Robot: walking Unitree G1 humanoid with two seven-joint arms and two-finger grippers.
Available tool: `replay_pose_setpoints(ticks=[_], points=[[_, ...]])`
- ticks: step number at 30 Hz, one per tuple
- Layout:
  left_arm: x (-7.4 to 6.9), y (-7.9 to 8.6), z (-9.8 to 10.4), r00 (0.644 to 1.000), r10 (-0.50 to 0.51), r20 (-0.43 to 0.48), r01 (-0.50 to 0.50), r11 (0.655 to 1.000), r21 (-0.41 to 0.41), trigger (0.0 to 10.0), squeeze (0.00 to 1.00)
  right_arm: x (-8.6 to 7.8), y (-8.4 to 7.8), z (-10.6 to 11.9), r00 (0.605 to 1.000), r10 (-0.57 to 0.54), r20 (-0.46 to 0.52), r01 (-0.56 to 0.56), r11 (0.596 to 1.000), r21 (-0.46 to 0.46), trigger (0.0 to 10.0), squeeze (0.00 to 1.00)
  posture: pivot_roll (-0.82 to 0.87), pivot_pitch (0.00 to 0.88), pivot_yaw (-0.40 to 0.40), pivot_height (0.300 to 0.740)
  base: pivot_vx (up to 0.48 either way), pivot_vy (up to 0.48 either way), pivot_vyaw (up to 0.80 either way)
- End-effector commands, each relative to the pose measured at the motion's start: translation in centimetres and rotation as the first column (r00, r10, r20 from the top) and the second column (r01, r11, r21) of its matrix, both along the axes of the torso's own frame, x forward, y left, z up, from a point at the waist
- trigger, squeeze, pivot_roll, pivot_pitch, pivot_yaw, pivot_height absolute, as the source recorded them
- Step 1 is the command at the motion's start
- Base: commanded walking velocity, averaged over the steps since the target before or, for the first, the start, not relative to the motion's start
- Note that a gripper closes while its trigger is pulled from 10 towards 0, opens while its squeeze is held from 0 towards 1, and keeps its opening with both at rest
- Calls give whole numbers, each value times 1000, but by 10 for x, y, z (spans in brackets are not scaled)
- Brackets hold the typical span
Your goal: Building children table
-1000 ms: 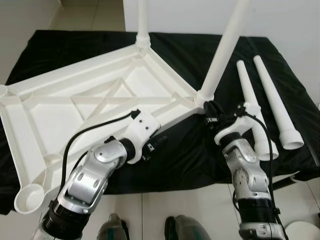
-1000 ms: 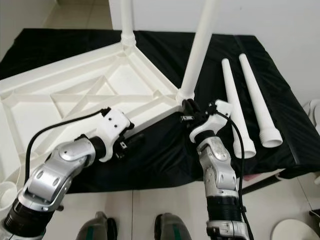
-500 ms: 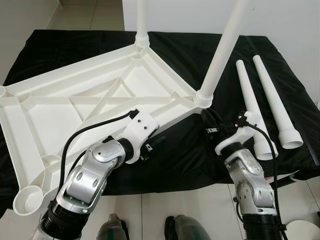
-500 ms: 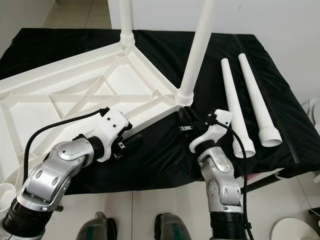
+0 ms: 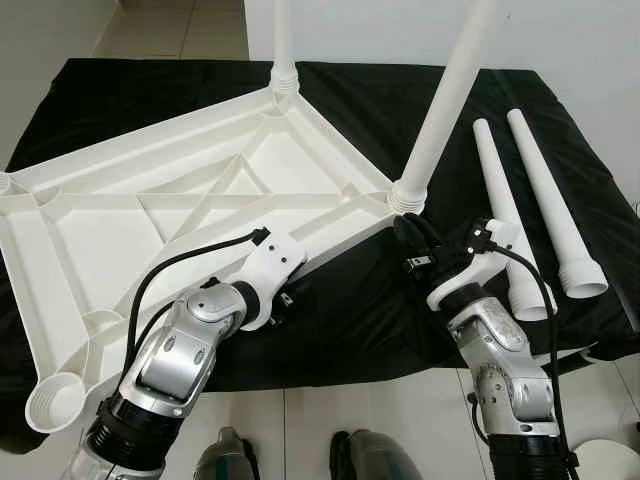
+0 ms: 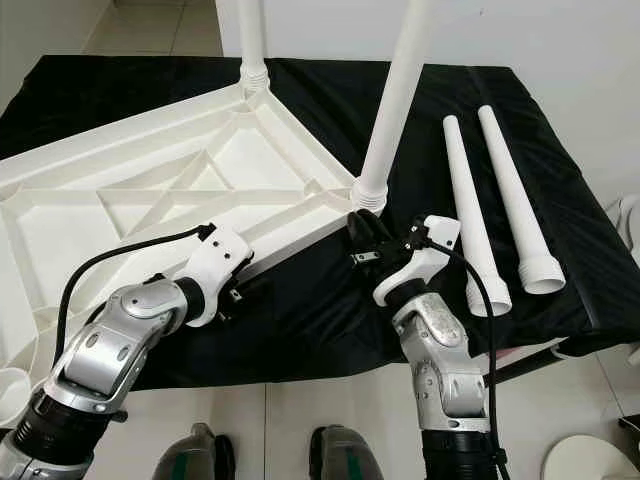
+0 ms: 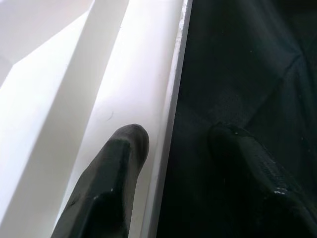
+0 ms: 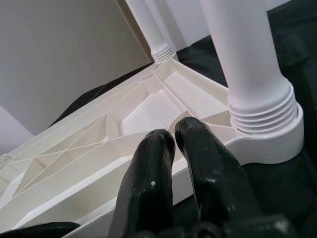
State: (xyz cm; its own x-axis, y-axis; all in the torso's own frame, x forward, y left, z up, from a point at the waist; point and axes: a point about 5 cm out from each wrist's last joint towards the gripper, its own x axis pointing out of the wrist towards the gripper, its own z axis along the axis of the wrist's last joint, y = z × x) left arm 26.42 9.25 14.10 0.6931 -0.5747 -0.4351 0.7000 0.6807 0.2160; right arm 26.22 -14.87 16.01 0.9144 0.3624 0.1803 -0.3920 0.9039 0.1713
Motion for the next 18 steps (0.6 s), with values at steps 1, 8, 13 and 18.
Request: replay_pose_setpoints(ticks=[1,8,13,18], points=[[7,9,-2,988,146,47,-148,988,41,10000,0,-2,1,-2,1000,18,-14,-18,1000,-6,10000,0,-144,76,-11,740,0,0,0],[11,7,-1,988,142,65,-146,988,50,0,0,-4,0,-1,1000,21,-17,-21,1000,-10,10000,0,-152,75,-3,740,0,0,0],[14,1,1,987,148,66,-150,988,23,0,0,-4,1,-1,1000,16,-19,-16,1000,-6,10000,0,-154,77,-1,740,0,0,0],[18,-7,4,987,138,76,-140,990,10,0,0,-5,2,0,1000,18,-21,-18,1000,-4,10000,0,-157,79,1,740,0,0,0]])
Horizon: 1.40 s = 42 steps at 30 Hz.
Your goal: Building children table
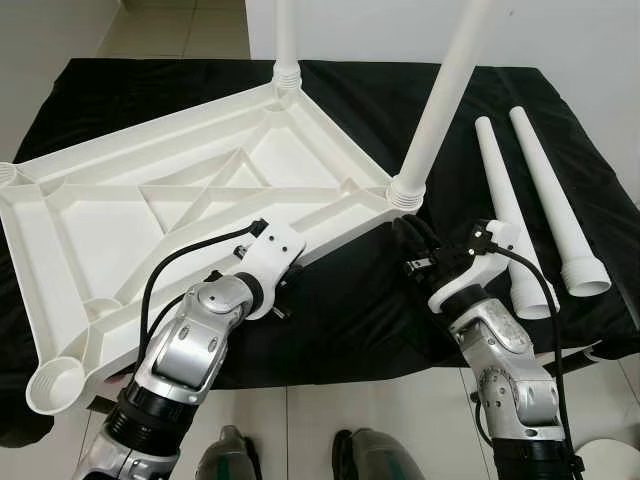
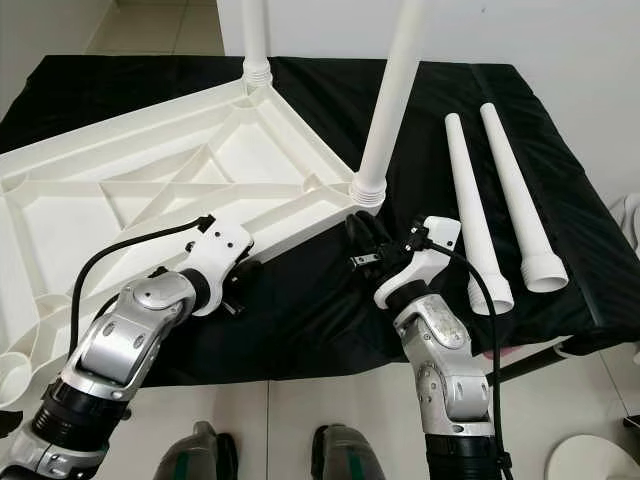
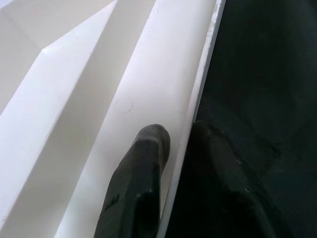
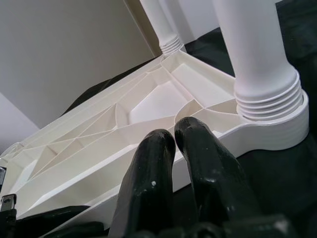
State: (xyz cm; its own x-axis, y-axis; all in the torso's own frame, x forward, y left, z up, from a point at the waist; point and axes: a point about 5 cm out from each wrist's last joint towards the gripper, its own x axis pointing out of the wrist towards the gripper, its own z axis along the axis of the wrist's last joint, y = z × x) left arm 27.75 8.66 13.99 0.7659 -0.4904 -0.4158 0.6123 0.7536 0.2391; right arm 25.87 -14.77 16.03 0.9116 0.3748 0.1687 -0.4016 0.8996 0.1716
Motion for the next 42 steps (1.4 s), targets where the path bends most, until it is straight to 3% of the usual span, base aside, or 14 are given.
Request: replay_pose_setpoints(ticks=[1,15,16,18,22,23,25,26,29,31,32,40,41,42], points=[[8,-6,7,998,32,53,-32,999,2,0,0,-3,2,0,1000,11,-11,-11,1000,2,10000,0,-157,79,2,740,0,0,0],[42,-42,31,987,116,108,-104,988,-114,0,0,-7,12,1,999,36,-15,-36,999,18,10000,0,-171,76,15,740,0,0,0],[51,-48,35,982,145,124,-130,984,-123,0,0,-7,14,1,999,39,-14,-38,999,24,10000,0,-172,78,16,740,0,0,0],[51,-48,35,982,145,124,-130,984,-123,0,0,-7,14,1,999,39,-14,-38,999,24,10000,0,-172,78,16,740,0,0,0],[66,-56,45,965,212,157,-190,971,-147,0,0,-9,18,2,999,46,-11,-46,998,30,10000,0,-177,78,20,740,0,0,0],[70,-58,48,959,229,164,-206,967,-149,4941,0,-11,20,2,999,50,-13,-50,998,30,10000,0,-179,79,23,740,0,0,0],[72,-58,50,956,241,169,-217,965,-150,4941,0,-12,21,1,998,53,-14,-53,998,29,10000,0,-179,79,23,740,0,0,0],[74,-61,53,957,230,177,-204,967,-151,10000,0,-13,21,1,998,55,-16,-54,998,29,10000,0,-181,80,26,740,0,0,0],[73,-66,56,965,196,172,-164,969,-185,10000,0,-15,22,0,998,55,-20,-55,998,28,10000,0,-181,80,26,740,0,0,0],[72,-68,58,969,175,176,-140,971,-195,10000,63,-15,22,0,998,55,-22,-54,998,28,10000,0,-181,80,26,740,0,0,0],[70,-72,60,976,139,168,-97,967,-234,10000,1000,-15,22,0,998,53,-22,-52,998,27,10000,0,-177,82,27,740,0,0,0],[56,-90,73,973,-24,229,81,966,-244,10000,1000,-14,22,-1,998,56,-23,-55,998,24,10000,0,-164,87,23,740,0,0,0],[51,-89,77,970,-51,237,111,962,-249,10000,0,-14,21,-1,998,58,-26,-57,998,19,10000,0,-157,87,24,740,0,0,0],[50,-88,79,969,-56,242,118,962,-246,10000,0,-15,21,-2,998,60,-28,-59,998,15,10000,0,-157,87,24,740,0,0,0]])
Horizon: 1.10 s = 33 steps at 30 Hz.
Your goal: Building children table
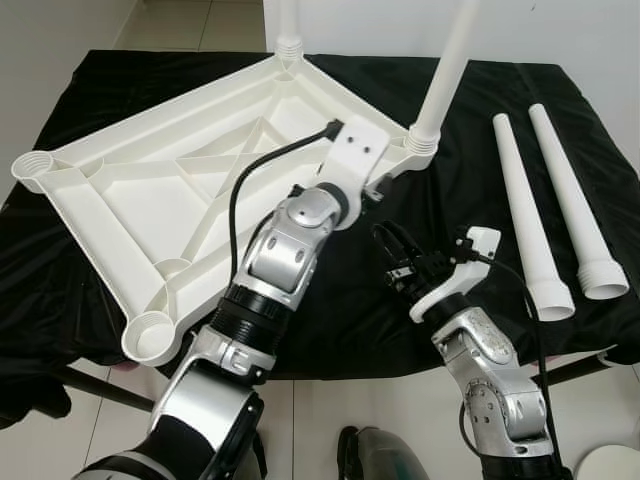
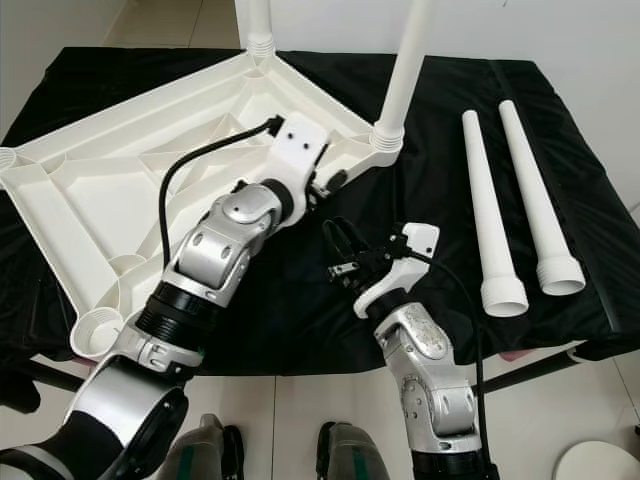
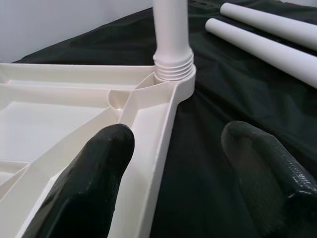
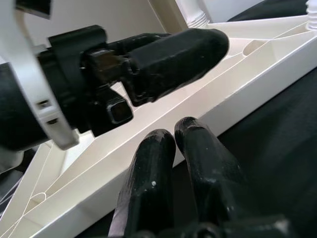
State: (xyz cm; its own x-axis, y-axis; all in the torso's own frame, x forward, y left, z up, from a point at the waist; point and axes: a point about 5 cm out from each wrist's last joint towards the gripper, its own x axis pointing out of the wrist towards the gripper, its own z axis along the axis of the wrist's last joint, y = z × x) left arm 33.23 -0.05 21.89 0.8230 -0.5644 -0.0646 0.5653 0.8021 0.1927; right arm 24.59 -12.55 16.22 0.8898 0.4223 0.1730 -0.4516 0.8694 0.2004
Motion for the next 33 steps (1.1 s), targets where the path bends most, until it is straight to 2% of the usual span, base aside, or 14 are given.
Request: replay_pose_setpoints(ticks=[1,2,5,7,10,13,16,18,22,23,26,27,30,33], points=[[-5,-1,0,997,-78,-20,78,997,7,10000,0,-2,-1,-4,1000,1,-20,-2,1000,-15,10000,0,-157,87,24,740,0,0,0],[-6,9,2,998,-64,3,64,997,39,10000,0,-3,-3,-6,1000,9,-27,-11,999,-43,10000,0,-155,88,25,740,0,0,0],[-5,15,2,998,-54,11,53,997,58,10000,0,-3,-4,-7,999,15,-29,-17,999,-52,10000,0,-152,89,24,740,0,0,0],[-3,39,-1,999,-3,41,-1,993,116,10000,0,-4,-7,-8,999,34,-21,-36,996,-87,10000,0,-153,88,25,740,0,0,0],[-3,45,-2,999,7,45,-13,992,124,10000,0,-4,-7,-8,999,37,-17,-38,995,-95,10000,0,-153,88,25,740,0,0,0],[-9,73,-9,999,39,28,-43,984,172,10000,0,-2,-11,-8,999,38,-15,-40,993,-115,10000,0,-147,86,20,740,0,0,0],[-16,88,-13,999,35,21,-39,980,197,10000,0,0,-12,-7,999,38,-12,-39,992,-120,10000,0,-144,86,16,740,0,0,0],[-19,103,-16,997,79,6,-78,971,226,10000,0,2,-13,-6,999,40,-8,-40,992,-123,10000,0,-137,84,9,740,0,0,0],[-19,129,-20,984,177,-7,-167,941,295,10000,0,3,-14,-6,999,44,-4,-44,991,-125,10000,0,-133,83,5,740,0,0,0],[-19,129,-20,984,177,-7,-167,941,295,10000,0,3,-14,-6,999,44,-4,-44,991,-125,10000,0,-133,83,5,740,0,0,0],[-20,151,-22,968,253,4,-238,905,353,10000,0,4,-14,-5,999,49,-3,-49,991,-127,10000,0,-130,83,1,740,0,0,0],[-20,151,-22,968,253,4,-238,905,353,10000,0,4,-14,-5,999,49,-3,-49,991,-127,10000,0,-130,83,1,740,0,0,0],[-23,167,-23,953,301,33,-285,854,435,10000,0,4,-14,-5,999,53,-1,-52,990,-128,10000,0,-130,83,-3,740,0,0,0],[-26,175,-23,945,325,32,-302,834,461,10000,0,4,-15,-5,999,54,-1,-54,990,-127,10000,0,-130,83,-5,740,0,0,0]])
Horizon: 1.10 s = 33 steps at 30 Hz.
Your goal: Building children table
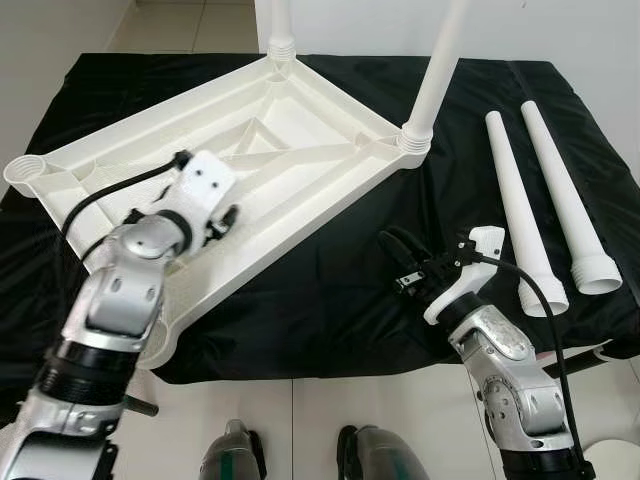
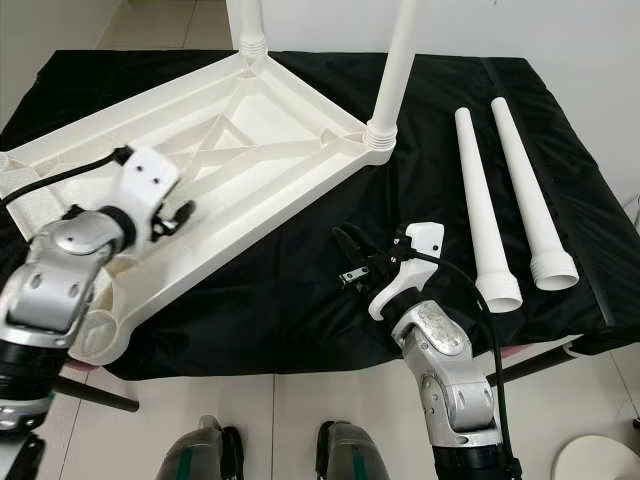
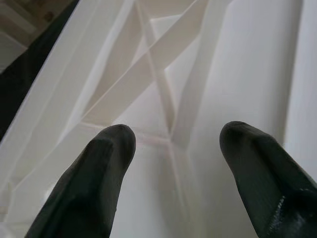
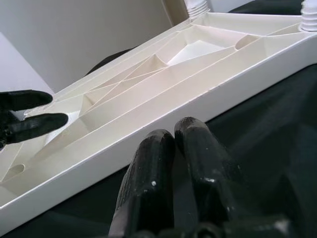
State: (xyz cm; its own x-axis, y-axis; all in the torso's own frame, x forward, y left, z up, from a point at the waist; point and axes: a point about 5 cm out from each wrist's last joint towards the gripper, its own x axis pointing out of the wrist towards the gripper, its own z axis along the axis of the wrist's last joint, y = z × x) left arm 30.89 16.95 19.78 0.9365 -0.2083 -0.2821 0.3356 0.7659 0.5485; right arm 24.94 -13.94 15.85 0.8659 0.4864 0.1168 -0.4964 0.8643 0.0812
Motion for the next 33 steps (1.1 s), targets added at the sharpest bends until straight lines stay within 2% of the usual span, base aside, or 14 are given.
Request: replay_pose_setpoints(ticks=[1,4,7,10,13,20,23,25,27,30,32,33], points=[[-4,10,-3,999,47,-11,-47,998,39,10000,0,0,-1,-1,1000,4,-3,-4,1000,4,10000,0,-131,84,-6,740,0,0,0],[-5,14,-3,998,58,-15,-57,997,55,10000,0,1,-1,-1,1000,4,-2,-4,1000,2,10000,0,-131,84,-6,740,0,0,0],[-10,27,-5,996,80,-27,-77,990,121,10000,0,1,-2,0,1000,4,-2,-4,1000,4,10000,0,-127,82,-10,740,0,0,0],[-11,31,-7,996,81,-34,-75,987,142,10000,0,1,-2,0,1000,5,-2,-5,1000,4,10000,0,-127,82,-10,740,0,0,0],[-15,38,-13,995,80,-57,-66,974,215,10000,0,2,-1,-1,1000,9,-3,-9,1000,4,10000,0,-125,81,-11,740,0,0,0],[-16,47,-22,991,101,-91,-76,966,248,10000,0,2,-1,-1,1000,9,-3,-9,1000,5,10000,0,-127,81,-10,740,0,0,0],[-19,50,-29,988,96,-120,-56,953,296,10000,0,1,-1,-1,1000,10,-3,-10,1000,5,10000,0,-130,81,-9,740,0,0,0],[-22,49,-34,986,75,-151,-22,945,328,10000,0,1,-2,-1,1000,11,-3,-10,1000,3,10000,0,-130,81,-9,740,0,0,0],[-27,44,-40,979,15,-204,53,945,323,10000,0,1,-3,-1,1000,7,-2,-7,1000,0,10000,0,-131,80,-7,740,0,0,0],[-36,30,-46,957,-94,-276,174,943,283,10000,0,3,-4,0,1000,-4,-3,4,1000,5,10000,0,-132,78,-4,740,0,0,0],[-38,26,-47,949,-122,-292,204,941,271,10000,0,3,-4,0,1000,-7,-3,7,1000,8,10000,0,-132,78,-4,740,0,0,0],[-42,19,-48,933,-171,-316,251,939,233,10000,0,3,-4,0,1000,-10,-2,10,1000,11,10000,0,-131,79,-4,740,0,0,0]])
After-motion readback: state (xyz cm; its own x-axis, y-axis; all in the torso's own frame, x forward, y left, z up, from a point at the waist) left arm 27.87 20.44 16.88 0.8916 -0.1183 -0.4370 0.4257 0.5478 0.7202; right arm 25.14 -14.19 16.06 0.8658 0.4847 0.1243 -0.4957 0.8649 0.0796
